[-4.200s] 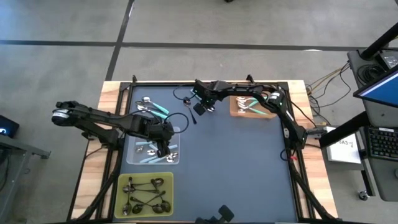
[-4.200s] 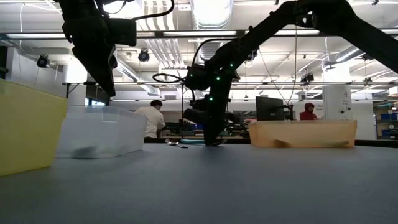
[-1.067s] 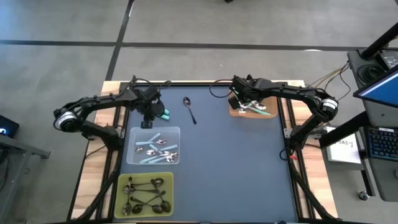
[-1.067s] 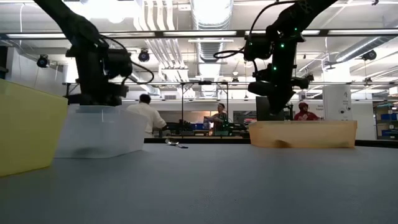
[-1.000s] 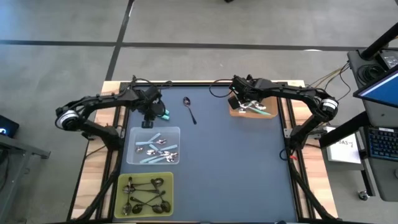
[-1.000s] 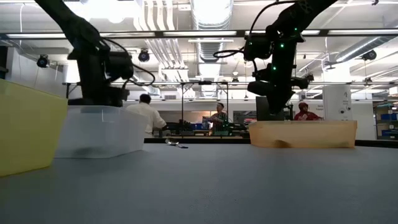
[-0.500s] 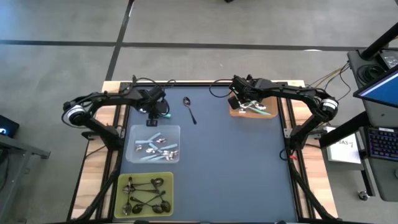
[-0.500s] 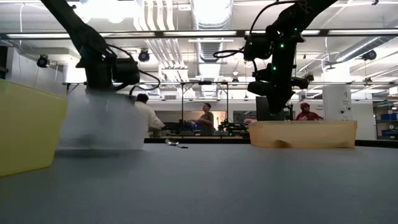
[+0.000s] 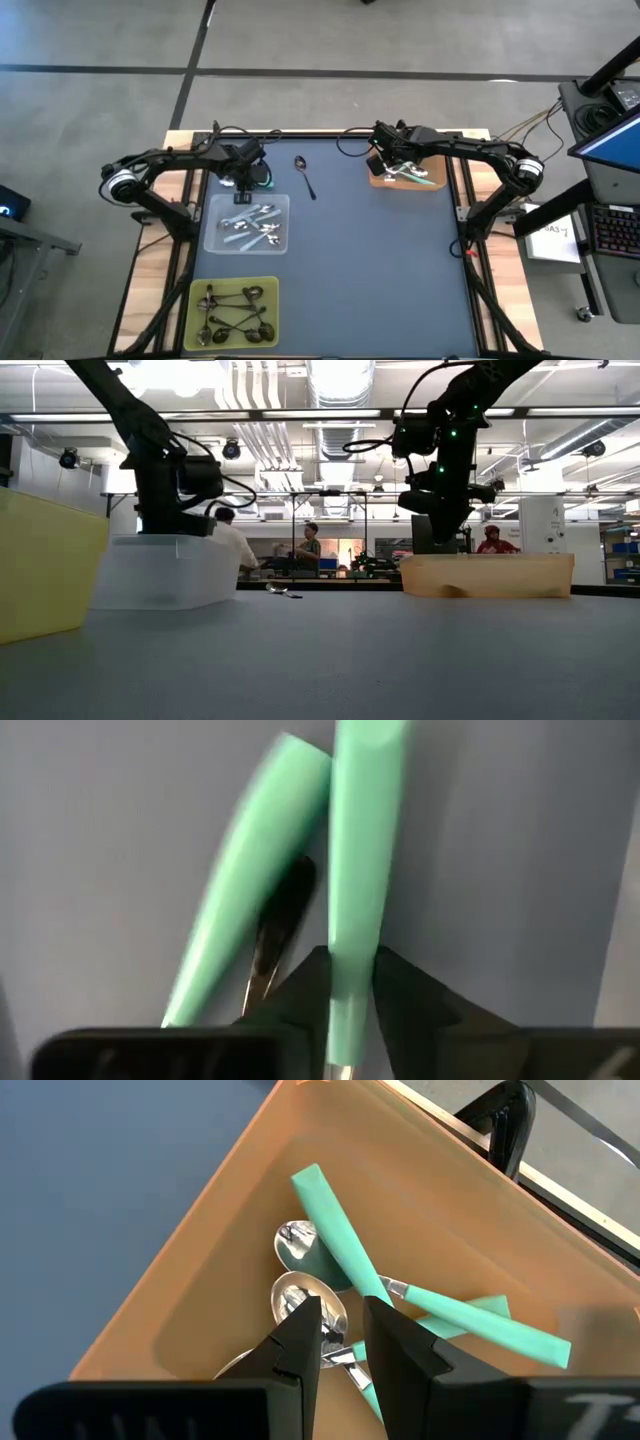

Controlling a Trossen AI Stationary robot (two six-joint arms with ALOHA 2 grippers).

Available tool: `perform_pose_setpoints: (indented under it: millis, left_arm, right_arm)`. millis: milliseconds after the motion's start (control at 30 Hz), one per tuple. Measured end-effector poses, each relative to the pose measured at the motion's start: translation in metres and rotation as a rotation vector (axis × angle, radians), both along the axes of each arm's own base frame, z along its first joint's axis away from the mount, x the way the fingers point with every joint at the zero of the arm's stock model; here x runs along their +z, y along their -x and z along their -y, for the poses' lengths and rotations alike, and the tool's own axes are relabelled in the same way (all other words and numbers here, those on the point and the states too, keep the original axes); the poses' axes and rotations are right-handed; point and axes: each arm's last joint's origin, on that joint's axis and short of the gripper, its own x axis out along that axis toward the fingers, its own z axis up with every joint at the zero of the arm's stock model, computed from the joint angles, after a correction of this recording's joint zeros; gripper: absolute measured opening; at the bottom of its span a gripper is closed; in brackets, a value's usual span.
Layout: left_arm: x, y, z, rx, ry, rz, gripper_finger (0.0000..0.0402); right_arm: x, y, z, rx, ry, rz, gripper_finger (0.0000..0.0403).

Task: Sort silverware by color (type)
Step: Put the green spoon into the orange bin

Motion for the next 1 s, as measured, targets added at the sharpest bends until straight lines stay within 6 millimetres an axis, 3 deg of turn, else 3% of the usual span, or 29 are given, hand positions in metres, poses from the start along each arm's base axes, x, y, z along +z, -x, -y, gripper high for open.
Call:
perform_pose_setpoints:
  millis: [100,333,633,800,1000]
  left_arm:
    - [0.001,0.002,0.002,0.013,0.013,-0.006,0.0024]
    - [0.009,0.002,0.004,0.074,0.044,0.054,0.0024]
    - [0.057,-0.013,-0.004,0.15,0.075,0.308,0.0024]
    - [0.083,-0.025,-0.009,0.178,0.141,0.452,0.0024]
    - [0.109,-0.04,-0.018,0.264,0.189,0.675,0.0024]
  right_arm:
    - [0.0,0.0,0.0,0.0,0.0,0.0,0.007]
    - [0.0,0.0,0.0,-0.01,-0.004,0.008,0.007]
    - [0.018,-0.012,0.002,0.021,-0.017,0.129,0.007]
    - [0.032,-0.03,0.004,0.083,0.012,0.317,0.007]
    - [0.051,-0.058,-0.001,0.278,0.023,0.65,0.007]
